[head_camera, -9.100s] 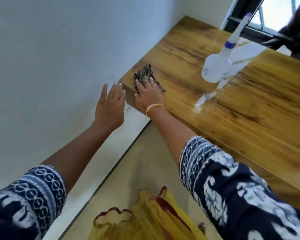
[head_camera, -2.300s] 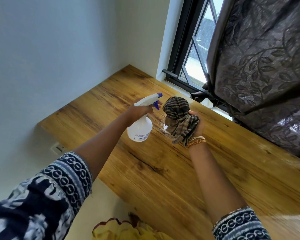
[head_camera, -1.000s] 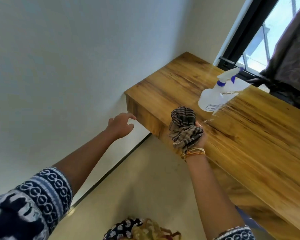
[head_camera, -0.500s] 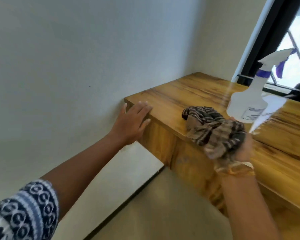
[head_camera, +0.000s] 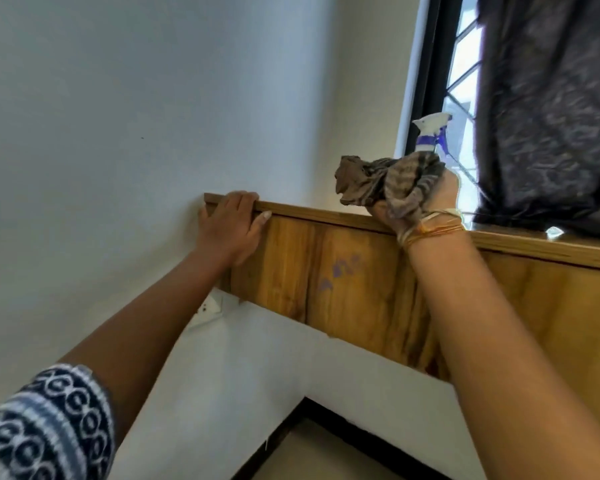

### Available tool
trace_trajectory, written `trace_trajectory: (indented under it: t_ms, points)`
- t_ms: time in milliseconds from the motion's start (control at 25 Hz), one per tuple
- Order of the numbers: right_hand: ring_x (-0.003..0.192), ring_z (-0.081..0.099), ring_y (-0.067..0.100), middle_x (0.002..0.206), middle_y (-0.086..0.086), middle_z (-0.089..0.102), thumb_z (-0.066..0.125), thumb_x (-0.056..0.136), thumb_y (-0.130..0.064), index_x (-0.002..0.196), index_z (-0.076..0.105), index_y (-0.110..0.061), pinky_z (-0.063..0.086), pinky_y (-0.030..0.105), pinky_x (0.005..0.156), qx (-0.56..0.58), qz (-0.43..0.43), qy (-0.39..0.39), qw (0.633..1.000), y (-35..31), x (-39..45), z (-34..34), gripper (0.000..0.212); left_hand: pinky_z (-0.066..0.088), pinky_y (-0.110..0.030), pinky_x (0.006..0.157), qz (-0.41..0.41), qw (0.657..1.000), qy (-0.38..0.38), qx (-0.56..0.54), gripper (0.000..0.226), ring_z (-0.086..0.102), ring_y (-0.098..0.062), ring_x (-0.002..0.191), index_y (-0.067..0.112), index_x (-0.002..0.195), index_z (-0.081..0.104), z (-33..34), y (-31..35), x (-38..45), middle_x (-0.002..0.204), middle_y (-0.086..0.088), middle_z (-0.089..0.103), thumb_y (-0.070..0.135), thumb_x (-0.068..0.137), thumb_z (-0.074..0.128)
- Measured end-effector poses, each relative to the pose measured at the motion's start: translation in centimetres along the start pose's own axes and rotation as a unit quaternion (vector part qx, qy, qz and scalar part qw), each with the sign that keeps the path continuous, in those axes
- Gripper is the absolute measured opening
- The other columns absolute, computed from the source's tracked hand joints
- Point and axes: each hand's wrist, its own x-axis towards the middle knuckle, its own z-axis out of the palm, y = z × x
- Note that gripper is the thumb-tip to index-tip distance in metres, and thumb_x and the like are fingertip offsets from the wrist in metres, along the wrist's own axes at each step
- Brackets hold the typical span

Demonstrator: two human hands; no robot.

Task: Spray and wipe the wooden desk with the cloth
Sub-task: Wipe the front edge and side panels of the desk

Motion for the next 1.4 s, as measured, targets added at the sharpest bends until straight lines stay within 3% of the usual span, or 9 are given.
trace_trajectory:
  t_ms: [80, 200, 320, 480, 600, 720, 840, 1240, 1400]
  points:
    - [0.138, 0.038, 0.035, 0.142, 0.01, 0.045, 0.066, 0.071, -0.064, 0.15, 0.025, -0.003, 0.036, 0.03, 0.112, 0.139, 0.02, -0.041, 0.989, -0.7, 0.0, -0.5, 0.108, 0.014, -0.061, 0.115, -0.008, 1.0, -0.018, 0.019, 0.058, 0.026, -0.022, 0.145, 0.018, 0.146, 0.035, -0.3, 0.4, 0.0, 0.154, -0.004, 0.034, 0.053, 0.1, 0.028]
    - [0.134, 0.043, 0.028, 0.143, 0.011, 0.047, 0.047, 0.098, -0.044, 0.141, 0.045, -0.014, 0.036, 0.028, 0.106, -0.09, 0.031, 0.001, 0.995, -1.0, -1.5, -1.5, 0.053, 0.011, -0.063, 0.115, 0.004, 0.997, -0.047, 0.065, 0.067, 0.023, -0.021, 0.147, 0.019, 0.146, 0.032, -0.9, 0.5, 0.1, 0.155, -0.004, 0.033, 0.062, 0.095, 0.024]
    - [0.12, 0.055, 0.025, 0.128, 0.007, 0.058, 0.031, 0.102, -0.036, 0.124, 0.058, -0.017, 0.045, 0.026, 0.097, 0.154, 0.018, 0.103, 0.982, -1.2, -3.7, -1.9, 0.039, 0.009, -0.063, 0.116, -0.007, 0.996, -0.062, 0.072, 0.076, 0.02, -0.021, 0.148, 0.019, 0.149, 0.028, -1.3, 0.6, 0.0, 0.158, -0.004, 0.028, 0.069, 0.092, 0.023]
    - [0.06, 0.064, 0.023, 0.069, 0.01, 0.064, 0.032, 0.096, -0.024, 0.074, 0.064, -0.009, 0.055, 0.025, 0.055, 0.751, 0.042, 0.023, 0.659, -1.8, -7.5, -4.5, 0.042, 0.01, -0.062, 0.115, 0.012, 0.992, -0.066, 0.103, 0.076, 0.025, -0.02, 0.147, 0.022, 0.15, 0.028, -2.1, 0.3, 0.0, 0.157, -0.003, 0.032, 0.07, 0.092, 0.022]
    - [0.077, 0.061, 0.022, 0.092, 0.012, 0.063, 0.043, 0.09, -0.021, 0.104, 0.067, -0.008, 0.054, 0.031, 0.067, 0.565, -0.09, 0.145, 0.807, 0.3, -11.0, -7.8, 0.031, 0.008, -0.063, 0.115, 0.012, 0.995, -0.059, 0.076, 0.076, 0.021, -0.02, 0.148, 0.021, 0.149, 0.028, -1.7, 0.1, -0.3, 0.158, -0.003, 0.029, 0.071, 0.091, 0.027]
    - [0.119, 0.047, 0.027, 0.139, 0.013, 0.045, 0.052, 0.088, -0.025, 0.143, 0.045, -0.019, 0.043, 0.037, 0.1, -0.042, -0.246, 0.259, 0.933, 5.4, -12.8, -7.3, 0.056, 0.009, -0.065, 0.114, 0.021, 0.996, -0.047, 0.068, 0.077, 0.018, -0.02, 0.149, 0.021, 0.148, 0.027, -1.2, -0.1, -0.5, 0.158, -0.003, 0.027, 0.072, 0.09, 0.026]
    - [0.144, 0.026, 0.037, 0.152, 0.017, 0.037, 0.048, 0.09, -0.037, 0.15, 0.036, -0.014, 0.02, 0.048, 0.119, -0.416, -0.306, 0.188, 0.836, 8.3, -14.2, -4.7, 0.066, 0.011, -0.066, 0.113, 0.035, 0.996, -0.035, 0.07, 0.079, 0.019, -0.02, 0.148, 0.021, 0.146, 0.028, -0.8, -0.7, -0.2, 0.156, -0.003, 0.03, 0.074, 0.087, 0.022]
    - [0.142, 0.035, 0.034, 0.145, 0.012, 0.05, 0.041, 0.091, -0.033, 0.144, 0.045, -0.013, 0.019, 0.05, 0.116, -0.543, -0.53, -0.102, 0.644, 12.2, -16.1, 0.5, 0.057, 0.018, -0.069, 0.109, 0.024, 1.0, -0.004, 0.013, 0.073, 0.016, -0.023, 0.148, 0.019, 0.147, 0.029, 0.5, -0.8, -0.6, 0.156, -0.004, 0.026, 0.065, 0.091, 0.035]
    - [0.141, 0.037, 0.032, 0.148, 0.012, 0.046, 0.043, 0.093, -0.034, 0.147, 0.041, -0.013, 0.023, 0.046, 0.117, -0.528, -0.467, 0.044, 0.708, 5.3, -8.7, -1.1, 0.059, 0.024, -0.066, 0.106, 0.072, 0.997, 0.001, -0.008, 0.069, 0.023, -0.023, 0.146, 0.025, 0.148, 0.03, 0.5, -2.5, -0.5, 0.154, -0.002, 0.03, 0.062, 0.09, 0.043]
